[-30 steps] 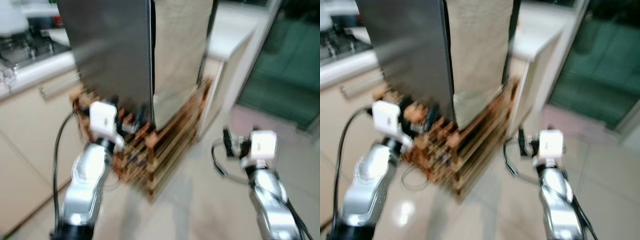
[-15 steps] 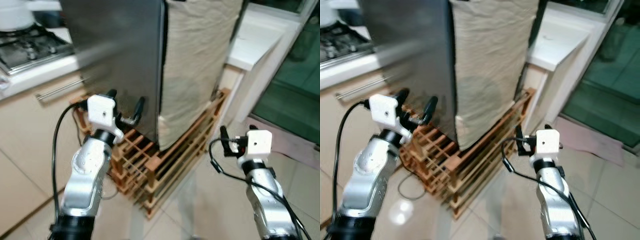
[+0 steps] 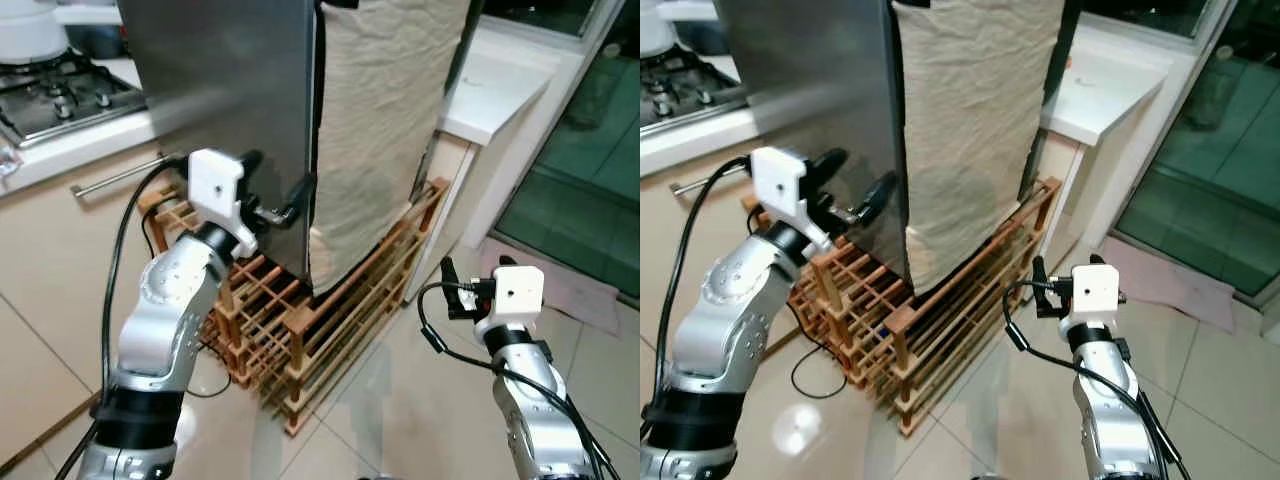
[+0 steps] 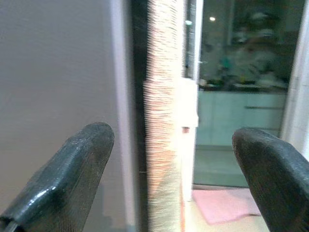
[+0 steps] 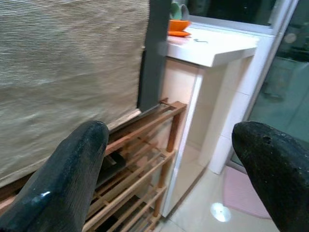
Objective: Restocking fridge
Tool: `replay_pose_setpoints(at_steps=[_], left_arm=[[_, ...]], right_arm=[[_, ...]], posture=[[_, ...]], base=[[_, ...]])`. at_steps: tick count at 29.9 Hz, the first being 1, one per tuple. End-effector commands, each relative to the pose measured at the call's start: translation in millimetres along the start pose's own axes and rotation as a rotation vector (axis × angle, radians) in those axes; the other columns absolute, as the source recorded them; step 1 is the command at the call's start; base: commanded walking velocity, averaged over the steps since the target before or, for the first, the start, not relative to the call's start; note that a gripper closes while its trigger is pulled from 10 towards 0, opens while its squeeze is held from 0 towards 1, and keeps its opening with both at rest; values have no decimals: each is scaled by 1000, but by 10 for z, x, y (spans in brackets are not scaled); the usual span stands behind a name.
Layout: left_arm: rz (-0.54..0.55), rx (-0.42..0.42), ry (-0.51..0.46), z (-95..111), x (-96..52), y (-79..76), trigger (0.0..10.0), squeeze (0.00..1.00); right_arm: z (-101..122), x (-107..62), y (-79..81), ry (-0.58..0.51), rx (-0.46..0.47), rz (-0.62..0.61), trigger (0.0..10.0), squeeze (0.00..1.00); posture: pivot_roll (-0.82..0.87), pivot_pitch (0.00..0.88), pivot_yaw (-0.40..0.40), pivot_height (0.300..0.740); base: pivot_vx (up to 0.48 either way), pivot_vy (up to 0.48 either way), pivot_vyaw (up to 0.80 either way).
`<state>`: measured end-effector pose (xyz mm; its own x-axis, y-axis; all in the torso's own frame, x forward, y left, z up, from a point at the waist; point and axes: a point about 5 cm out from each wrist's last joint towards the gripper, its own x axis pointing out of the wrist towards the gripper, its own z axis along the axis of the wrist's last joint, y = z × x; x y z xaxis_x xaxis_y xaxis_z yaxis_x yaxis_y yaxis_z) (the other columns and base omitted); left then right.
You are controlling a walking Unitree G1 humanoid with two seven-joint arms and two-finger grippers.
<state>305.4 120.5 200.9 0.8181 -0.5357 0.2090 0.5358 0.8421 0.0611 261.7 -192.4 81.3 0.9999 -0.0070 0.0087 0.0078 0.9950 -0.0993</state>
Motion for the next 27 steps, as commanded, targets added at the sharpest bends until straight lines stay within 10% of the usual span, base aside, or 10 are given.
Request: replay_pose_setpoints(at_steps=[1, 15, 27], left_arm=[[-34, -7, 46, -76, 117, -47, 10000, 0], [62, -8, 134, -253, 206, 69, 10000, 0], [-38, -79, 102, -241, 244, -188, 10000, 0]], right_arm=[[59, 28, -51, -19, -11, -17, 10000, 0], [77, 38, -78, -24, -22, -30, 10000, 0], [16, 50, -76, -4, -23, -27, 10000, 0]], posture=[[-75, 0, -29, 740], [-89, 0, -32, 740], [-82, 0, -34, 740]], base=[[0, 0, 0], [0, 0, 0], [0, 0, 0]])
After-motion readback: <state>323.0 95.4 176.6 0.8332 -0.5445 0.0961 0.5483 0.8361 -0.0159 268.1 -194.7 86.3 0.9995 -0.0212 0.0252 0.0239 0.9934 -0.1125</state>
